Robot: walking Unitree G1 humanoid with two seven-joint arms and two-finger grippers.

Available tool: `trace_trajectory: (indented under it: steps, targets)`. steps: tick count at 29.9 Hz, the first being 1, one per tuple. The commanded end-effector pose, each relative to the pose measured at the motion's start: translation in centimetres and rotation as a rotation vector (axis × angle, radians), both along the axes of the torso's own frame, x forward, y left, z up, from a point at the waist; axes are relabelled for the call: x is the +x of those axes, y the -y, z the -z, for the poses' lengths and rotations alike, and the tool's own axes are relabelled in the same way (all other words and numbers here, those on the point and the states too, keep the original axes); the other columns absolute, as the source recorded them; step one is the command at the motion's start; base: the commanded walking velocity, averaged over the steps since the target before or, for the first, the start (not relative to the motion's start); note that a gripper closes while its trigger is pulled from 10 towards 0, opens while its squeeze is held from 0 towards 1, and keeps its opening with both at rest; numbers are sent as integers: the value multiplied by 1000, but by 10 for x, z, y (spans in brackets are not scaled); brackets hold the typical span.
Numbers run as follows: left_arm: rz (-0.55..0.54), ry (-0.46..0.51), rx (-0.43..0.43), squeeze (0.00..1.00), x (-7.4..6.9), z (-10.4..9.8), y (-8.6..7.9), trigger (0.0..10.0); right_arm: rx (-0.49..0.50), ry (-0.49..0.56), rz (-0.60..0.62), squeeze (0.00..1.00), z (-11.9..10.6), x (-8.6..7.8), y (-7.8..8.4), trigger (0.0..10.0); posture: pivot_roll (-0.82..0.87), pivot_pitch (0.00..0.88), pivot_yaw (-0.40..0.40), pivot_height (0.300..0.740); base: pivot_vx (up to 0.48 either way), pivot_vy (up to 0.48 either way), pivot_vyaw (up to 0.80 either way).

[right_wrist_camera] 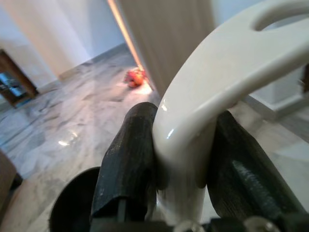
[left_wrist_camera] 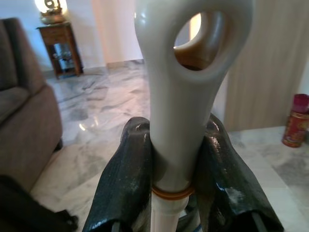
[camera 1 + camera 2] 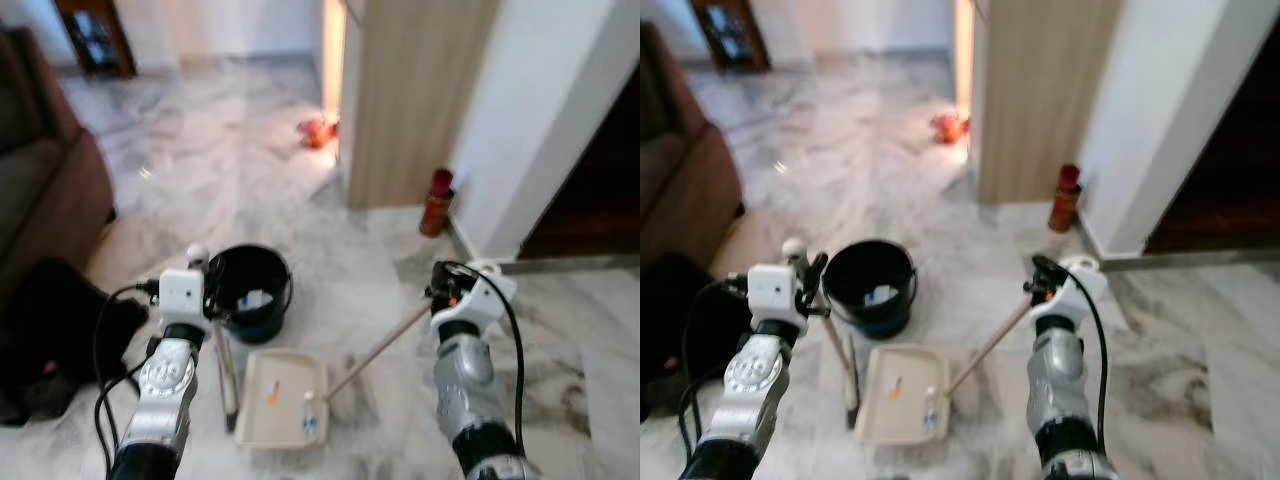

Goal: Sweep floor

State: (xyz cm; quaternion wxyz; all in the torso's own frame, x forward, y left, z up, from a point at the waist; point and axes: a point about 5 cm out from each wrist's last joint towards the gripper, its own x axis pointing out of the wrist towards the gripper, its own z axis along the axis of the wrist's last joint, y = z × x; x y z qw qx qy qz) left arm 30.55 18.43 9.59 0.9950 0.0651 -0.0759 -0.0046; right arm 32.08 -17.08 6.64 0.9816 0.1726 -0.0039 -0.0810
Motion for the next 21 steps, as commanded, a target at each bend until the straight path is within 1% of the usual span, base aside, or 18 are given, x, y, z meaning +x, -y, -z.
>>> trace_trajectory:
  steps: [1, 10, 21]
  targets:
    - [6, 38, -15, 0, 2, -9, 1, 10000, 10, 48, 3, 0, -12, 6, -2, 10000, 172, 0, -35, 740, 0, 270, 0]
    - [0, 36, -9, 0, 0, -8, -1, 10000, 21, 44, 5, 0, -11, 6, -2, 10000, 175, 0, -36, 740, 0, 265, 0]
    - [4, 38, 15, 0, -3, -7, -4, 10000, 31, 55, 2, 0, -15, 8, -6, 10000, 178, 0, -33, 740, 0, 0, 0]
